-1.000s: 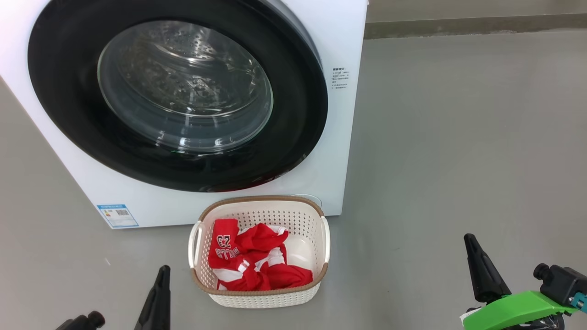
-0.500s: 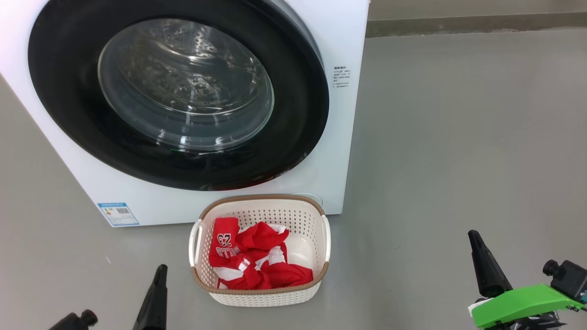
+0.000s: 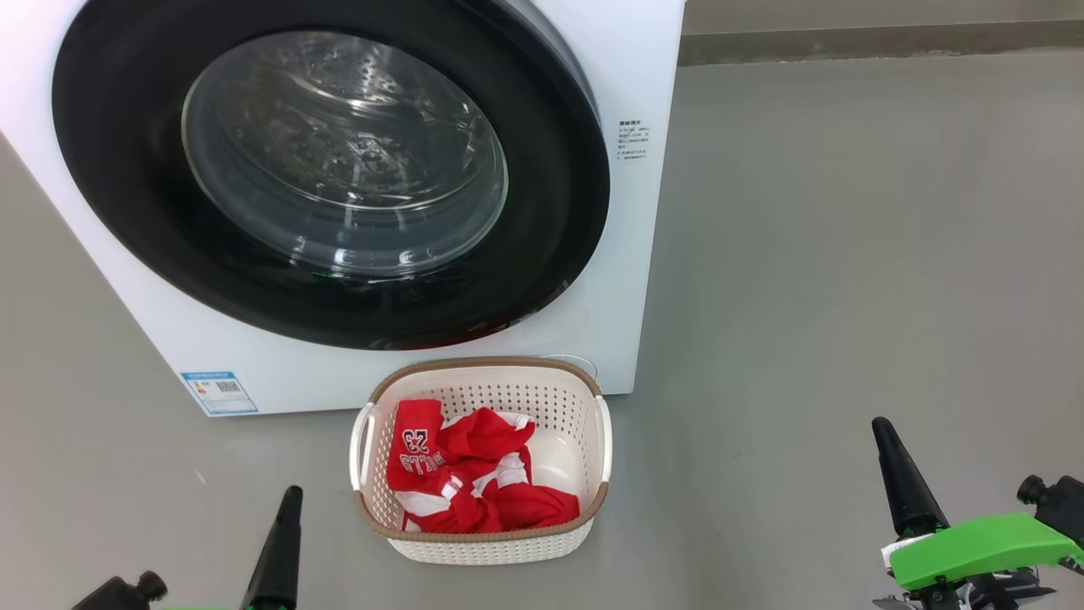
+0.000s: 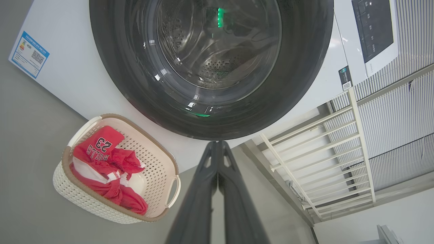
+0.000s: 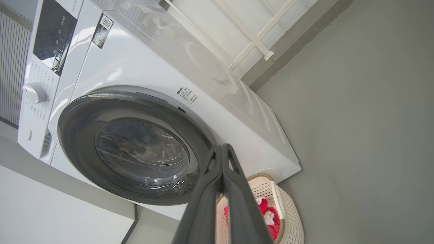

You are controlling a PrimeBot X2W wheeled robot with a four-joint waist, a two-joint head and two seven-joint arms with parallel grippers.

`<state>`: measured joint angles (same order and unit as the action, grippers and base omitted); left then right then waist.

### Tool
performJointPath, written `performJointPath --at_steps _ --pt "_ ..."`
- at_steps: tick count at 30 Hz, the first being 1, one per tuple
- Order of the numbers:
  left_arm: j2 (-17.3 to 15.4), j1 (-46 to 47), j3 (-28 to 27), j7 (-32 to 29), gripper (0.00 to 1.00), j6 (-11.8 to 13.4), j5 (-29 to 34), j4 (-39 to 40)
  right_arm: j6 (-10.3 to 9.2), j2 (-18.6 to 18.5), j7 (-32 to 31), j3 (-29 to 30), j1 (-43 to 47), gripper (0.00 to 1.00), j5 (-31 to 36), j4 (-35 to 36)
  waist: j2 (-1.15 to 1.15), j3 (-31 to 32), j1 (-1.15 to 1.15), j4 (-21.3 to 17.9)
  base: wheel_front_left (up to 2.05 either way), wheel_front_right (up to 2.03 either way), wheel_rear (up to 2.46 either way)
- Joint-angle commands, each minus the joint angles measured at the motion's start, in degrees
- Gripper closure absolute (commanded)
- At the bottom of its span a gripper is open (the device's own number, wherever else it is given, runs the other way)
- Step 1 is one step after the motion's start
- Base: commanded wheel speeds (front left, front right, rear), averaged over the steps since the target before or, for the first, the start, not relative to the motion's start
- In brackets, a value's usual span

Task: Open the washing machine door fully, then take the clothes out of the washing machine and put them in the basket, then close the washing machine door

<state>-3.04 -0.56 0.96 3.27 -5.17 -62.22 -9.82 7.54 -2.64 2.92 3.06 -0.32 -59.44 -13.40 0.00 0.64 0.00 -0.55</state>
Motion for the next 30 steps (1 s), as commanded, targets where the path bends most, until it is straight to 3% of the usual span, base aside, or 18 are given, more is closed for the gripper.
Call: performJointPath --at_steps 1,30 --pt "-1.0 2.9 -1.6 -0.4 1.00 -0.8 -1.5 0.9 0.03 -1.0 -0.3 -0.4 -2.7 1.00 -1.8 1.2 0.00 0.0 0.00 0.0 0.00 0.00 0.00" --pt "-1.1 5.1 -3.9 -5.0 1.00 -1.7 -19.4 -2.1 -0.02 -1.1 -5.0 1.1 -4.5 1.00 -20.9 0.2 0.00 -0.5 0.00 0.3 0.00 0.00 0.00"
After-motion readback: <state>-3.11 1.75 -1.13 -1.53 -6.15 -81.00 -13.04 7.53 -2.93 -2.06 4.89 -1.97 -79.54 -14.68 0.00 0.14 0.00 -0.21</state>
